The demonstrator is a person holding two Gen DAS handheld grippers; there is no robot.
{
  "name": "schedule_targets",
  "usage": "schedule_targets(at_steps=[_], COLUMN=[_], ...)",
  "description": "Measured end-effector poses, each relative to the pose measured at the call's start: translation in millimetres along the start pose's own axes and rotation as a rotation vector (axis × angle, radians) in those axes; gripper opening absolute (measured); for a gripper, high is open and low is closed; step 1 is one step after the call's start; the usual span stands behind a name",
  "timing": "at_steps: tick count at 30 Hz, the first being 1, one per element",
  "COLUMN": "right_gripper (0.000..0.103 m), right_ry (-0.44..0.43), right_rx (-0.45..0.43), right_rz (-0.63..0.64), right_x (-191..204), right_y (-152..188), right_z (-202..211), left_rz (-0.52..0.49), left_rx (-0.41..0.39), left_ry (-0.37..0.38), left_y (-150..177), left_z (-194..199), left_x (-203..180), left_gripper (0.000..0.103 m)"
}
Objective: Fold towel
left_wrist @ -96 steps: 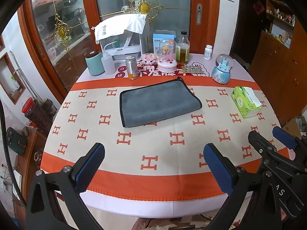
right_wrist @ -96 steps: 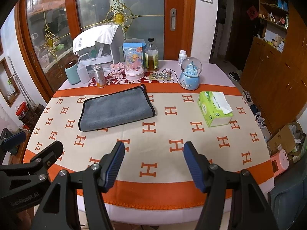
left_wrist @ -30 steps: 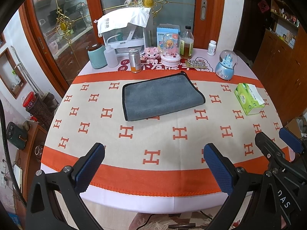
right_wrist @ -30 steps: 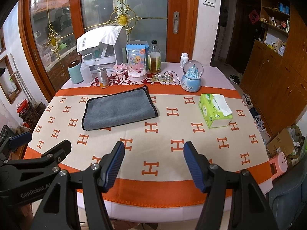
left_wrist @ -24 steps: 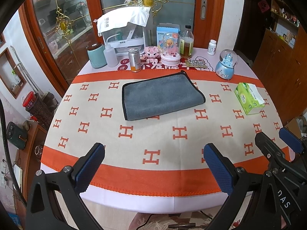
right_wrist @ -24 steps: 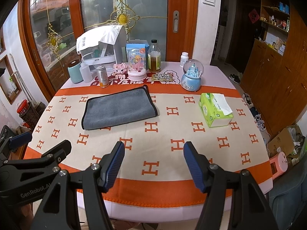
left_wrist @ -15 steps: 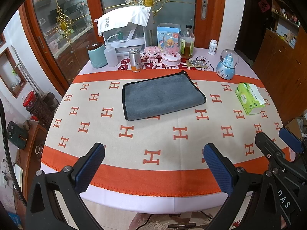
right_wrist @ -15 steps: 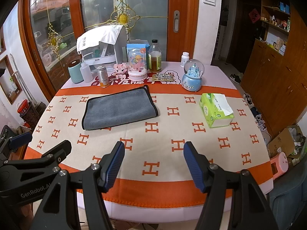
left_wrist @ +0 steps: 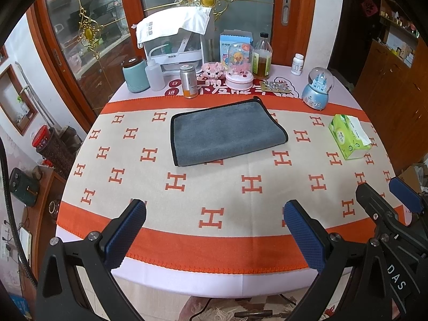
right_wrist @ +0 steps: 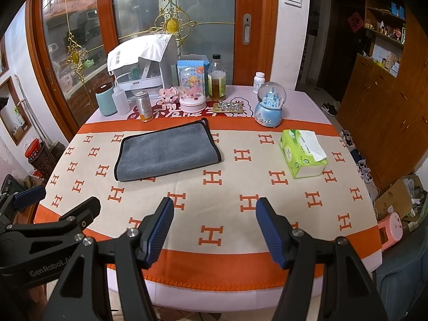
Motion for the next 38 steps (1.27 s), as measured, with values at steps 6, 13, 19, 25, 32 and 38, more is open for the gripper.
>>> schedule_targets(at_steps=[6,13,19,25,32,38], right_gripper=[0.064,0.064,0.064,0.064,0.064,0.064], right_ry=[-0.001,0.000,-0.002,-0.003,-0.004,-0.004], right_rx=[-0.001,0.000,-0.004,-0.004,-0.003,-0.003], right_rz=[-0.001,-0.001,-0.001,-0.002,-0.001,-0.002], right_x=[0.4,-0.5,1.3,0.7,0.5,-0.5], right_y=[0.3,-0.1,0.6,0.8,0.8,0.5], right_z=[0.3,-0.3,0.8,1.2,1.2,0.4], left_rz=[0.000,-0.002,-0.002,-0.003,-0.002,-0.002], left_rx=[-0.003,-0.002,-0.002,-0.003,-0.002,-0.001], left_ry=[-0.003,-0.002,-0.003,-0.003,-0.004,-0.003], left_y=[1.9,1.5,1.3,1.3,0.7,0.0], left_z=[-1.1,-1.1,-1.1,-1.0,-1.0,-1.0], left_x=[2.0,2.3,2.2,2.2,1.8,0.9], left_gripper=[0.102,0.102,0.102,0.102,0.102,0.102])
Point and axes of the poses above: each gripper's, at about its wrist camera, not at the fingertips, and z roughly against the way its jaws point, x to its left, y to its underside, the point moved 2 cm from there along -z, roughly the way its jaws point, and after that the axes turned 2 degrees about y, right-handed, at the moved point
